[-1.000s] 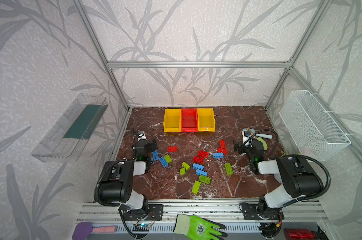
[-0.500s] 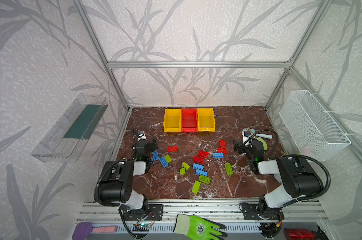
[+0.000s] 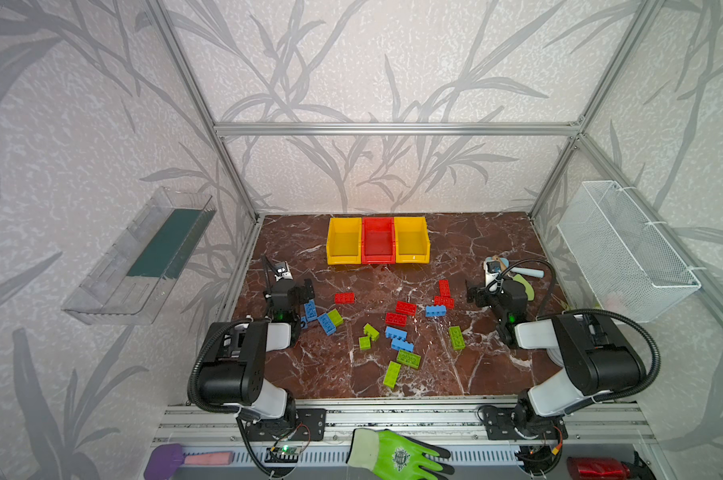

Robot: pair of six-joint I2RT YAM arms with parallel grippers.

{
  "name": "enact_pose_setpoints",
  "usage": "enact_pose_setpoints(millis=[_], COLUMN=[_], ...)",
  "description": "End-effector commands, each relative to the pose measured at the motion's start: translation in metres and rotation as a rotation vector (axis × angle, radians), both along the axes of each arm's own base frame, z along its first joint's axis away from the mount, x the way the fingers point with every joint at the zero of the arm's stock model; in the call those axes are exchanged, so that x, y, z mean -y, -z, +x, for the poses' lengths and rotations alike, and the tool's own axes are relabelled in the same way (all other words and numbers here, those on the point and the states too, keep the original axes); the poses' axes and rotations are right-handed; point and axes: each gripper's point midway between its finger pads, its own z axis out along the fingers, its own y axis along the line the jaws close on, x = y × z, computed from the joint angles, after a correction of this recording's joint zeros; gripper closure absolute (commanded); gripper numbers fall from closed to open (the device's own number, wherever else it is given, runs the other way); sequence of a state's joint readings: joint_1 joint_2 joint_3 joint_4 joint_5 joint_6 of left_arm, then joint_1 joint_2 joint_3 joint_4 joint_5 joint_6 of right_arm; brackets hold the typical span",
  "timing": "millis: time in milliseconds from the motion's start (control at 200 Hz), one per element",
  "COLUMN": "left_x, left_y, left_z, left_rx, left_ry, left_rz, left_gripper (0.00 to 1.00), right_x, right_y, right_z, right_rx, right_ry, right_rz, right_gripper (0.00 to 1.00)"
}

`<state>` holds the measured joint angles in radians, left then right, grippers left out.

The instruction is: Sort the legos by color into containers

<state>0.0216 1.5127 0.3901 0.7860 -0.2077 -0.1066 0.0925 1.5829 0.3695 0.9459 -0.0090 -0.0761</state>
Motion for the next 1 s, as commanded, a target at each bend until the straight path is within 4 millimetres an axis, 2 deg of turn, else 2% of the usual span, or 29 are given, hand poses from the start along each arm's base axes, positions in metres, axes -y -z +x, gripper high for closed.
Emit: enact_pose_setpoints(millis=[0, 230, 300, 355, 370, 390, 395, 405, 430, 440, 445, 480, 585, 665, 725, 755, 860, 995], left_x=[-0.001, 0.0, 0.0, -0.008, -0.01, -0.01, -0.01, -0.01, -0.011, -0.011, -0.012, -0.012, -0.005, 0.016, 0.038, 0.056, 0.118, 0.19], left_y=[-0.008, -0.008, -0.009, -0.023, -0.025, -0.03, -0.027, -0.03, -0.036, -0.039, -0.039, -0.049, -0.081, -0.097, -0.106, -0.111, -0.119, -0.11], left_z=[0.005, 0.006, 0.005, 0.008, 0.009, 0.01, 0.008, 0.009, 0.011, 0.012, 0.011, 0.013, 0.015, 0.014, 0.01, 0.008, -0.005, -0.029], left_rx=[0.017, 0.017, 0.023, 0.031, 0.015, -0.008, -0.029, -0.046, -0.07, -0.075, -0.082, -0.096, -0.097, -0.1, -0.103, -0.106, -0.126, -0.197], left_ry=[0.002, 0.004, 0.001, -0.054, -0.067, -0.072, -0.072, -0.071, -0.075, -0.077, -0.078, -0.082, -0.082, -0.023, 0.01, 0.049, 0.182, 0.336], left_rz=[0.015, 0.016, 0.022, 0.031, 0.032, 0.029, 0.027, 0.026, 0.028, 0.031, 0.032, 0.027, -0.03, -0.083, -0.1, -0.094, -0.045, -0.09], left_gripper=[0.01, 0.01, 0.01, 0.01, 0.01, 0.01, 0.01, 0.01, 0.01, 0.01, 0.01, 0.01, 0.01, 0.01, 0.01, 0.01, 0.01, 0.01], right_x=[0.0, 0.001, 0.014, 0.021, 0.022, 0.021, 0.025, 0.028, 0.036, 0.036, 0.039, 0.045, 0.043, 0.038, 0.029, 0.024, 0.005, -0.014], right_y=[-0.009, -0.009, -0.018, -0.028, -0.037, -0.032, -0.039, -0.032, -0.042, -0.038, -0.044, -0.048, -0.053, -0.058, -0.06, -0.06, -0.057, -0.05], right_z=[0.005, 0.004, 0.003, 0.003, 0.004, 0.002, 0.004, 0.001, 0.003, 0.001, 0.004, 0.004, -0.001, -0.006, -0.013, -0.016, -0.029, -0.042], right_rx=[0.033, 0.038, 0.051, 0.047, 0.062, 0.021, 0.034, -0.005, -0.03, -0.064, -0.062, -0.128, -0.323, -0.393, -0.43, -0.446, -0.493, -0.557], right_ry=[0.001, 0.002, 0.097, 0.143, 0.15, 0.146, 0.172, 0.187, 0.232, 0.231, 0.249, 0.322, 0.339, 0.327, 0.317, 0.307, 0.238, 0.179], right_rz=[0.006, 0.002, -0.005, -0.01, -0.011, -0.018, -0.025, -0.039, -0.064, -0.072, -0.079, -0.014, -0.023, -0.044, -0.005, 0.006, 0.057, 0.105], right_gripper=[0.01, 0.01, 0.01, 0.01, 0.01, 0.01, 0.01, 0.01, 0.01, 0.01, 0.01, 0.01, 0.01, 0.01, 0.07, 0.07, 0.18, 0.27])
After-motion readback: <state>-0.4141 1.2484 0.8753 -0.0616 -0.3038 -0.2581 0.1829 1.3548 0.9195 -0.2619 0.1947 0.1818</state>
